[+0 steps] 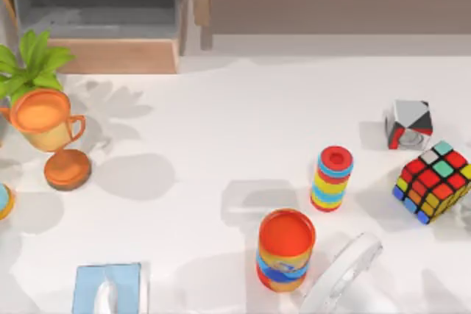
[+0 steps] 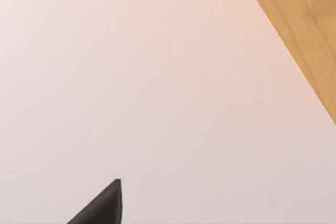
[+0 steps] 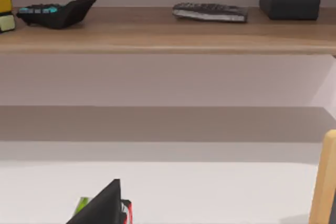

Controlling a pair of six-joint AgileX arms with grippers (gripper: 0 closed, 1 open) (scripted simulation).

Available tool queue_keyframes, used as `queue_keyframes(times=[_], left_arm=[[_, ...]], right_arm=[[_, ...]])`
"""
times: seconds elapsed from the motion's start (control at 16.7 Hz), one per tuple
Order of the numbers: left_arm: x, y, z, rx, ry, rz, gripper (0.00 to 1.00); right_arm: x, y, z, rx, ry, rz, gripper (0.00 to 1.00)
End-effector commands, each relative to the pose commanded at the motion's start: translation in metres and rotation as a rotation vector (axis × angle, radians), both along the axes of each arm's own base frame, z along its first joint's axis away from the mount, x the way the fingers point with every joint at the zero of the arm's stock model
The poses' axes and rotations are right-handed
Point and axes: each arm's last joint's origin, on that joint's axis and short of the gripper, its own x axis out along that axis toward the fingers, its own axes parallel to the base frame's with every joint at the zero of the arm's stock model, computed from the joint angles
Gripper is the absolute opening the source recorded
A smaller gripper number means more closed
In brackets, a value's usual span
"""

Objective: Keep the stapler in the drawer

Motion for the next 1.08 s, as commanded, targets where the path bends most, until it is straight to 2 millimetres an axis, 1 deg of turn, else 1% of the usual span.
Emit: queue_keyframes(times=[0.12, 0.24, 0.36, 0.48, 0.66, 0.84, 0.96, 1.08], left_arm=[[-0.033, 0.008, -0.014, 0.15, -0.053, 0.037, 1.0], [-0.063, 0.008, -0.032, 0.306, -0.07, 0.065, 1.0], [-0.085, 0.0, -0.053, 0.465, -0.059, 0.067, 1.0], [-0.1, -0.015, -0.074, 0.616, -0.034, 0.036, 1.0], [-0.107, -0.047, -0.103, 0.8, 0.001, -0.071, 1.0], [-0.108, -0.077, -0.124, 0.906, 0.009, -0.199, 1.0], [-0.107, -0.088, -0.132, 0.93, 0.007, -0.253, 1.0], [-0.107, -0.09, -0.133, 0.933, 0.007, -0.261, 1.0]], right_arm=[[0.0, 0.0, 0.0, 0.0, 0.0, 0.0, 1.0], [0.0, 0.0, 0.0, 0.0, 0.0, 0.0, 1.0], [0.0, 0.0, 0.0, 0.0, 0.0, 0.0, 1.0], [0.0, 0.0, 0.0, 0.0, 0.0, 0.0, 1.0], [0.0, 0.0, 0.0, 0.0, 0.0, 0.0, 1.0], [0.0, 0.0, 0.0, 0.0, 0.0, 0.0, 1.0], [0.0, 0.0, 0.0, 0.0, 0.0, 0.0, 1.0], [0.0, 0.0, 0.0, 0.0, 0.0, 0.0, 1.0]])
